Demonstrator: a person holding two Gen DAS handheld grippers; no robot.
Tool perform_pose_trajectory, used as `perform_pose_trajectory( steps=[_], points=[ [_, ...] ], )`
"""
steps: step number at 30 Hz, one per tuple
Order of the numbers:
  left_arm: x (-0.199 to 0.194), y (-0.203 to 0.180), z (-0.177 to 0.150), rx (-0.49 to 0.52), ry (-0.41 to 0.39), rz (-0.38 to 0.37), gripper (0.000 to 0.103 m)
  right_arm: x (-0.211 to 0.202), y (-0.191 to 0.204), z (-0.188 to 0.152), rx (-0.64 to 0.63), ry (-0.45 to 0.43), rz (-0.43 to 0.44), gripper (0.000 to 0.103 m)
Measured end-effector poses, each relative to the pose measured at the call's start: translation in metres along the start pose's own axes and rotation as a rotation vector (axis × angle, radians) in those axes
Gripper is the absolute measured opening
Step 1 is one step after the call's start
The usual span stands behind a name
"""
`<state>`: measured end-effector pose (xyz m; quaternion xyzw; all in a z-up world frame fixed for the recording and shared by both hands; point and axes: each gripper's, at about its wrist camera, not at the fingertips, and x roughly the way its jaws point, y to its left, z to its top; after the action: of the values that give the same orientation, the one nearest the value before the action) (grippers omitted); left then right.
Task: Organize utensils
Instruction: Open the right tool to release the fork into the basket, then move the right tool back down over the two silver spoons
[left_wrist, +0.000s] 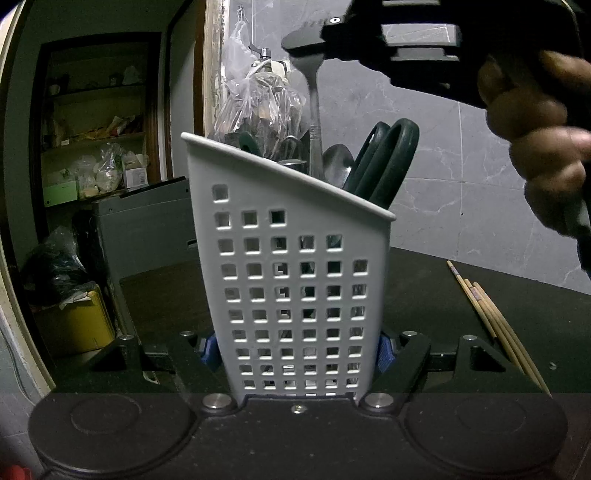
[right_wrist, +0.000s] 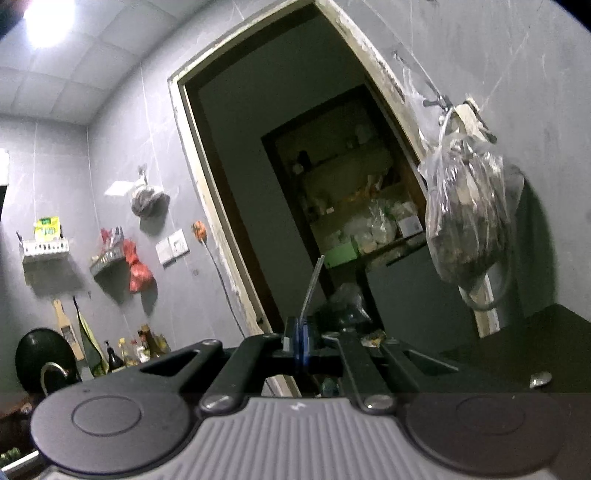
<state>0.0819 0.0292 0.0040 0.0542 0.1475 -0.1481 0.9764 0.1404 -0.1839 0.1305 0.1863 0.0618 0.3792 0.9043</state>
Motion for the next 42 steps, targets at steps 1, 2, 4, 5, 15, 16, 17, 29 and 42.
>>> perform_pose_trajectory(
  steps=[1,2,4,5,15,16,17,29,42],
  points=[
    [0.0,0.0,0.0,0.0,0.0,0.0,0.076,-0.003,0.0,-0.001,-0.007,-0.004,0.003,0.003],
    [0.0,0.0,0.0,0.0,0.0,0.0,0.076,-0.005,0.001,-0.002,-0.01,-0.005,0.005,0.003],
    [0.0,0.0,0.0,0.0,0.0,0.0,0.076,-0.008,0.002,-0.003,-0.016,-0.009,0.006,0.003],
    [0.0,0.0,0.0,0.0,0.0,0.0,0.076,-0.009,0.003,-0.003,-0.02,-0.011,0.008,0.003],
    [0.0,0.0,0.0,0.0,0.0,0.0,0.076,-0.009,0.005,-0.004,-0.041,-0.013,0.01,0.002],
    [0.0,0.0,0.0,0.0,0.0,0.0,0.076,-0.009,0.006,-0.004,-0.043,-0.012,0.01,0.003],
    [0.0,0.0,0.0,0.0,0.0,0.0,0.076,-0.01,0.006,-0.004,-0.043,-0.011,0.016,0.002],
    [0.0,0.0,0.0,0.0,0.001,0.0,0.076,0.005,0.024,-0.002,-0.09,-0.002,0.105,0.003],
    [0.001,-0.001,0.001,-0.004,0.002,0.0,0.076,0.0,0.01,-0.025,-0.152,0.171,0.008,0.011]
  ],
)
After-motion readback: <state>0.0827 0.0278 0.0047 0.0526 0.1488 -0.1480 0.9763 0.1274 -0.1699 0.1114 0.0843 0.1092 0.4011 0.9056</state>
